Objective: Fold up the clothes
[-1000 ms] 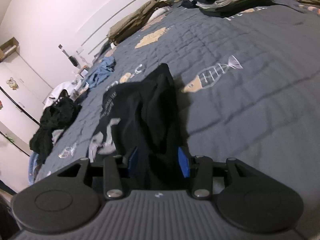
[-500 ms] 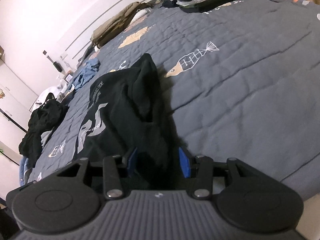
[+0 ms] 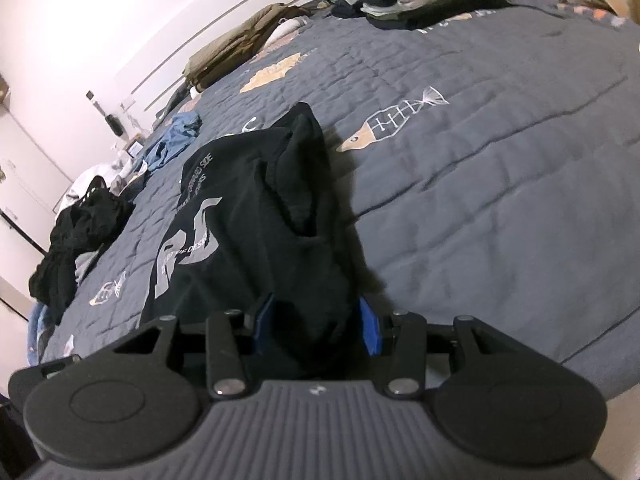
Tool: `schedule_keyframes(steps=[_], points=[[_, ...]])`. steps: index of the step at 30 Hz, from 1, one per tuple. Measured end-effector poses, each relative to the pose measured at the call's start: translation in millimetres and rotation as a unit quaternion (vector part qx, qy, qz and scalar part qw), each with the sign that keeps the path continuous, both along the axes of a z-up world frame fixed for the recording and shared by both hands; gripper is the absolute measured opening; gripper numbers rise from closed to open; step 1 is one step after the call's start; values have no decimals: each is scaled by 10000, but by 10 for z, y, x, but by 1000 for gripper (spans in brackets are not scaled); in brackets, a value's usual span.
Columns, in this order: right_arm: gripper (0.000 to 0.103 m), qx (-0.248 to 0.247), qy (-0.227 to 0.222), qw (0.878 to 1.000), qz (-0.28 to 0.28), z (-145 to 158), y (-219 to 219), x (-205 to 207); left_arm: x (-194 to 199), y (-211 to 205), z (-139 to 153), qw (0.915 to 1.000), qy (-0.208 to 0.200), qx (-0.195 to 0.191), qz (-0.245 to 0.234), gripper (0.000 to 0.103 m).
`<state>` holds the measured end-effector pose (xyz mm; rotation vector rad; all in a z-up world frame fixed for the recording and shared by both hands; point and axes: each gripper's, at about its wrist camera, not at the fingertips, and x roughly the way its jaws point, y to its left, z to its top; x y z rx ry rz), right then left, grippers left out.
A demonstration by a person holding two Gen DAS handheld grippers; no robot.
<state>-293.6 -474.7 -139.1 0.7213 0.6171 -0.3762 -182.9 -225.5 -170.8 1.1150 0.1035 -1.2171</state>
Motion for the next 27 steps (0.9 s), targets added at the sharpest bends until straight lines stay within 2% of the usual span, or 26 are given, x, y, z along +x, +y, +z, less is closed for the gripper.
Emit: schedule_keyframes(steps=[15,20,21,23,24,27], points=[[44,-100,15,9999,93,10,45,1,6,-40,-34,10000,-34,51,8,26],[44,-142,9,9999,93,9,59,0,29,-41,-18,10000,49,28,7,20],[40,-157,7,9998,89,9,62,-1,37,-39,-6,10000,78,18,13,18],[26,-187,-37,9998,86,11,68,-8,68,-34,45,9998,179,2,40,11],[11,-151,-67,9998,63,13,59,-17,87,-26,80,9997,221,0,51,10],[10,123,-282,9995,-31,38,8,-60,144,22,212,9994,325,-40,82,6]])
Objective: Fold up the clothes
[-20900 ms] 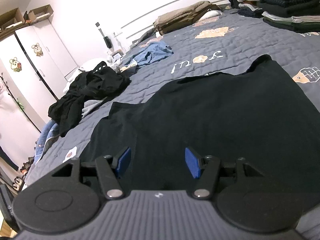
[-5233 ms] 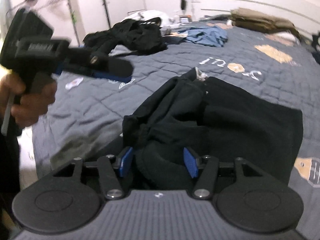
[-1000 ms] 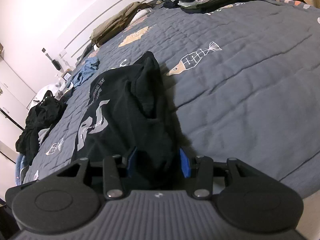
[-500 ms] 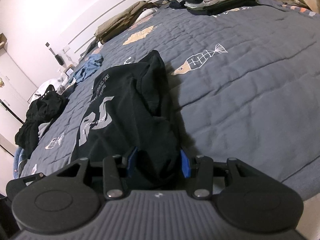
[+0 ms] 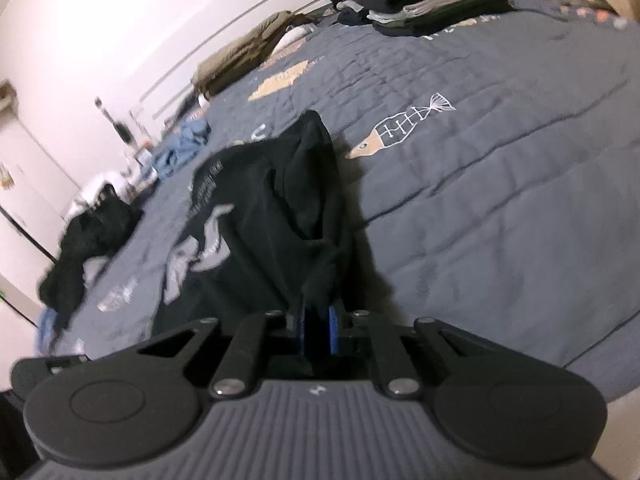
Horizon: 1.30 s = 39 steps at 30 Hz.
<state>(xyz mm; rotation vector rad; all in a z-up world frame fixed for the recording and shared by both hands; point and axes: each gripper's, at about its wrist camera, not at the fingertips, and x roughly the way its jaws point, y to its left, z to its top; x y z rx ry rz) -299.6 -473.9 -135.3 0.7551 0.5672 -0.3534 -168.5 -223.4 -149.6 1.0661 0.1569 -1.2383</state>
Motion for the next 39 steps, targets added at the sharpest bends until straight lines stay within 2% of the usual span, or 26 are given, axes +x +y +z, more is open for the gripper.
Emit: schedule_keyframes(steps=[3,7,9,12,13,14,16,18,19,20,21,22,23,28,31,33,35,36,38,39], points=[[9,154,-222,9996,-66,47,-32,-47,59,61,93,10000,49,68,22,5],[9,484,-421,9979,-76,54,-61,-86,116,94,86,9994,38,343,6,5],[9,491,-354,9982,50,38,-29,-54,111,94,61,9991,19,424,40,5],[9,354,-158,9992,89,-5,13,-6,50,56,50,9996,67,274,71,9],[9,353,-140,9992,86,-12,16,2,11,39,49,9997,72,214,42,14],[9,382,-141,9991,80,-16,0,6,-40,27,32,9999,-42,133,-22,26],[9,369,-170,9991,71,-5,-7,5,-156,-9,-33,9993,-336,-4,-171,39],[9,320,-183,9993,79,2,2,8,-224,-66,-102,9982,-537,-74,-238,39],[9,299,-185,9993,88,-3,3,-6,-244,-94,-142,9977,-616,-87,-265,39],[9,263,-180,9995,85,-3,5,-9,-257,-115,-180,9971,-700,-79,-293,32],[9,219,-172,9996,27,-2,-1,-17,-250,-117,-212,9963,-797,-19,-322,23],[9,175,-164,9997,-36,-1,-7,-27,-243,-119,-243,9954,-894,40,-351,8],[9,131,-155,9997,-98,0,-14,-36,-228,-113,-259,9947,-947,116,-382,7],[8,295,-206,9988,-347,-72,-89,-82,-82,-14,-71,9972,-527,439,-287,4],[8,318,-118,9989,-327,-101,-106,-56,-76,22,-121,9967,-485,594,-275,5],[9,257,105,9996,-34,-101,-99,-14,-83,24,-181,9964,-487,650,-248,9],[10,102,255,9996,106,-49,-86,-17,-86,34,-140,9976,-383,532,-203,16],[12,64,270,9994,184,-10,-92,-29,-83,34,-91,9984,-334,432,-163,19],[12,63,133,9996,233,91,-126,-85,-92,31,11,9996,-195,124,-151,33],[12,70,43,9997,247,146,-147,-113,-102,24,51,9998,-91,2,-169,33]])
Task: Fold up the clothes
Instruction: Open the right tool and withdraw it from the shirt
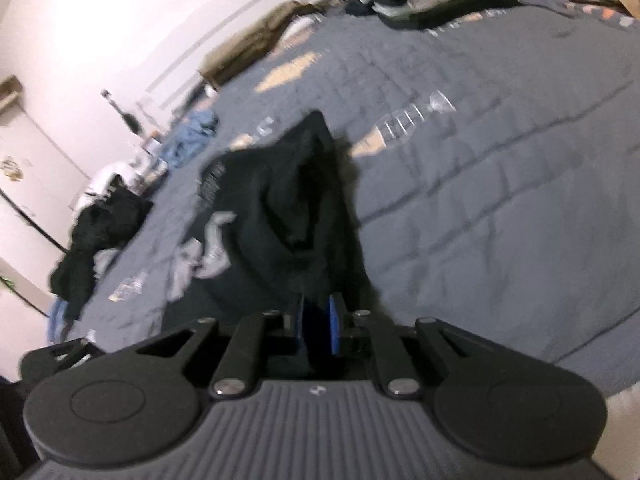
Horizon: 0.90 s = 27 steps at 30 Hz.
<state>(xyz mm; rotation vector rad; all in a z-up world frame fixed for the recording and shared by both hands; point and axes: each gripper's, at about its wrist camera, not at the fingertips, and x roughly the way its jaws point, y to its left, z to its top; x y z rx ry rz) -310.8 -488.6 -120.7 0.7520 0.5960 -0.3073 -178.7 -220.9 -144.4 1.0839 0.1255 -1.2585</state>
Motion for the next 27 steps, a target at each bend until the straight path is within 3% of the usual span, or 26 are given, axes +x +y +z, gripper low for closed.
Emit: schedule_keyframes(steps=[2,4,8,11,15,20,23,27], points=[[15,-2,-186,9998,-17,93,-41,-47,-19,-25,51,9996,203,-179,-15,37],[29,-26,-402,9992,-55,150,-71,-66,-2,-55,81,9984,481,-295,38,37],[38,-51,-433,9990,70,220,-142,60,136,-70,228,9898,1341,-452,153,42],[40,-151,-345,9992,150,282,-255,240,294,-42,378,9734,2112,-810,363,53],[43,-253,-288,9989,264,286,-432,484,598,-19,520,9400,3056,-1308,773,53],[44,-487,-92,9978,445,209,-653,848,916,21,595,9050,3625,-1830,1268,55],[44,-587,-26,9967,552,143,-736,1057,1042,14,598,8921,3787,-1992,1454,55],[45,-765,68,9937,817,78,-734,1319,1138,-12,578,8842,3899,-2035,1571,55]])
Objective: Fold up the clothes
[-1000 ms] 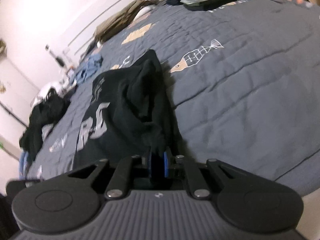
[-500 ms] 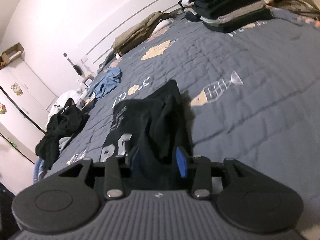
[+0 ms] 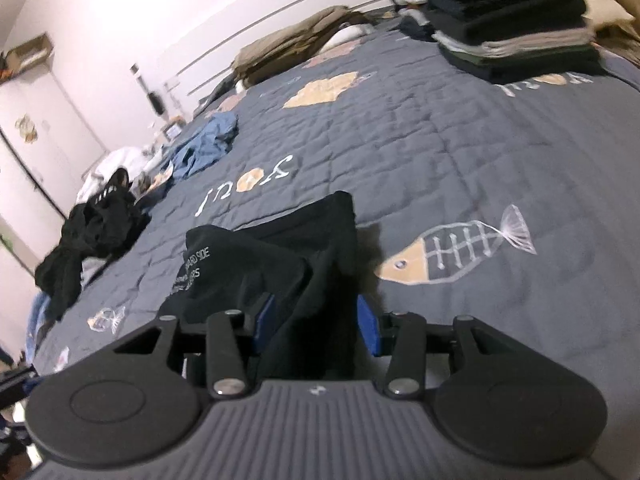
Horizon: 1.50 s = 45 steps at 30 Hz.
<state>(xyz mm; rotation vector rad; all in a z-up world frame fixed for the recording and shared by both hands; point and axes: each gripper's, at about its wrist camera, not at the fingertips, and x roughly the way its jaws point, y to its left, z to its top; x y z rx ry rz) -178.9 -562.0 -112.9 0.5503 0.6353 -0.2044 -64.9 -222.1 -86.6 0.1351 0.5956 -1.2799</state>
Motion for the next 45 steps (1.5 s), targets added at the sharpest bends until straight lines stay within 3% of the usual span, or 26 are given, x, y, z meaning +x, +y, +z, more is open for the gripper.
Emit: schedule_keyframes(steps=[8,9,10,13,19,23,27,30,32,38,43,45], points=[[43,-23,21,9999,168,-101,51,273,77,-6,-63,9999,59,72,71,55],[33,-25,37,9998,185,-119,72,299,84,2,-65,9999,56,76,76,55],[17,-73,54,9999,140,-119,81,301,93,5,-69,9999,61,89,87,55],[6,18,-169,9999,-31,-33,4,250,118,28,-63,9998,56,105,132,55],[5,-734,-729,9944,-232,136,46,189,111,55,-46,9998,57,77,145,55],[8,-404,-188,9990,-17,-40,13,309,127,70,-36,9998,61,59,194,55],[8,-219,-330,9992,-52,-43,-38,242,291,7,13,9993,150,-7,337,56],[8,-114,-458,9988,-113,-30,-63,193,473,-137,38,9990,13,83,440,66],[8,-76,-483,9988,-92,-28,-60,194,605,-260,35,9987,-138,217,440,66],[9,248,-550,9982,-42,-57,-110,221,1139,-533,-78,9967,-12,407,698,66],[9,369,-563,9977,-11,-71,-133,257,1529,-674,-194,9951,231,481,837,53],[9,411,-564,9976,25,-75,-133,278,1681,-732,-256,9937,396,533,900,39]])
